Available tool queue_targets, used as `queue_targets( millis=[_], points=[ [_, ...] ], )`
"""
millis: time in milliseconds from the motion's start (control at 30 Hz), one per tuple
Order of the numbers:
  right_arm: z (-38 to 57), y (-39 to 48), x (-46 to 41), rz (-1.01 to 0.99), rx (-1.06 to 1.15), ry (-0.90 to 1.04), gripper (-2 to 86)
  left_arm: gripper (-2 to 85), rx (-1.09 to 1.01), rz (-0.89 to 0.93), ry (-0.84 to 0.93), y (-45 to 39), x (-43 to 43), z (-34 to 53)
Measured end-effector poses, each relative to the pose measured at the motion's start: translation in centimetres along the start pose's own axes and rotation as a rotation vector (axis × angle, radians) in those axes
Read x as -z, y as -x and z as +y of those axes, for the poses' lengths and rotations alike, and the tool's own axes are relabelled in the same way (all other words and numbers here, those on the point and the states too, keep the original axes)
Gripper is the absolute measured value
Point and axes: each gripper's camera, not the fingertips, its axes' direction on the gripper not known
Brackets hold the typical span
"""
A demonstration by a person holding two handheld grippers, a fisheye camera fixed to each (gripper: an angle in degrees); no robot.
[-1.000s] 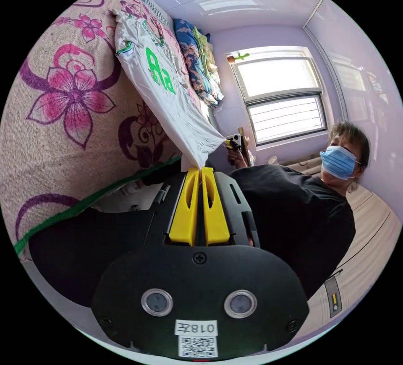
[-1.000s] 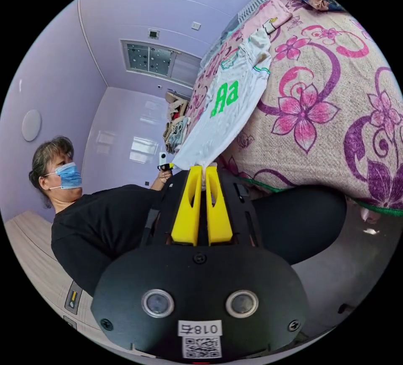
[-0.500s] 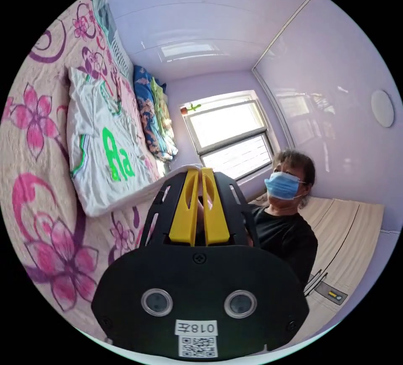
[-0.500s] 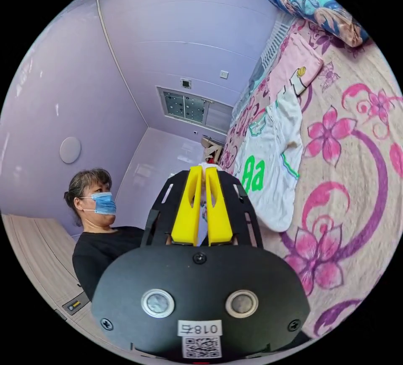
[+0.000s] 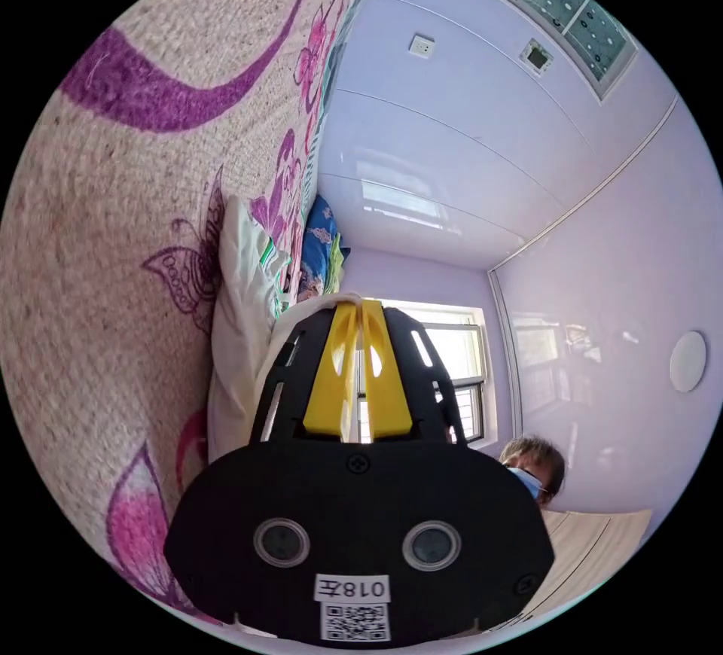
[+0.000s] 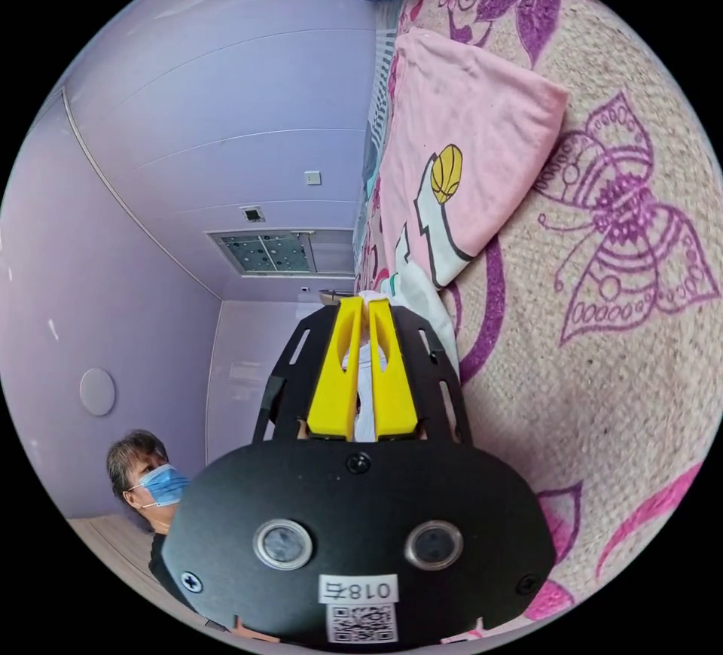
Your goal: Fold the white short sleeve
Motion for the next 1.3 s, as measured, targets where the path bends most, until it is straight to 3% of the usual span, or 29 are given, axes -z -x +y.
queue_targets(
  millis=[200,333,533,633,700,800,900,1000,1067,1167,1300],
  points=[
    [-3.6,-1.2,-0.6,-0.109,-0.052,-0.094,10.5,14.1,0.007,0.079,-0.139,-0.7,1.5,-2.8],
    [-4.5,-1.1,-1.3,-0.176,-0.057,-0.174,13.3,14.4,-0.069,0.084,-0.207,-2.6,2.4,-3.3],
    [-5.7,-0.6,-3.5,-0.179,-0.069,-0.171,12.0,7.2,-0.144,0.131,-0.345,-4.4,4.0,-3.7],
    [-7.5,-0.1,-5.6,-0.129,-0.101,-0.087,11.3,4.6,-0.178,0.052,-0.047,-6.3,0.5,-5.3],
    [-8.3,0.6,-6.6,-0.083,-0.090,-0.023,11.1,4.0,-0.268,-0.050,0.257,-8.7,-3.6,-5.2],
    [-8.7,2.1,-7.6,0.015,-0.033,0.116,11.2,3.7,-0.354,-0.195,0.517,-10.7,-7.9,-3.7],
    [-8.0,3.7,-7.0,0.166,0.019,0.177,11.1,3.7,-0.395,-0.232,0.668,-11.5,-11.4,-2.6],
    [-6.1,6.4,-5.4,0.284,0.097,0.096,8.1,3.4,-0.445,-0.342,0.806,-11.8,-15.5,-1.4],
    [-3.2,10.9,-7.7,0.381,0.379,0.073,4.2,3.3,-0.461,-0.416,0.892,-11.5,-18.3,-0.6],
    [-0.9,14.0,-17.5,0.390,0.606,0.367,5.0,3.0,-0.462,-0.500,1.007,-10.3,-22.7,0.4],
    [0.5,13.1,-30.0,0.494,0.673,0.717,5.7,2.0,-0.436,-0.603,1.016,-9.1,-26.0,0.2]
  ],
)
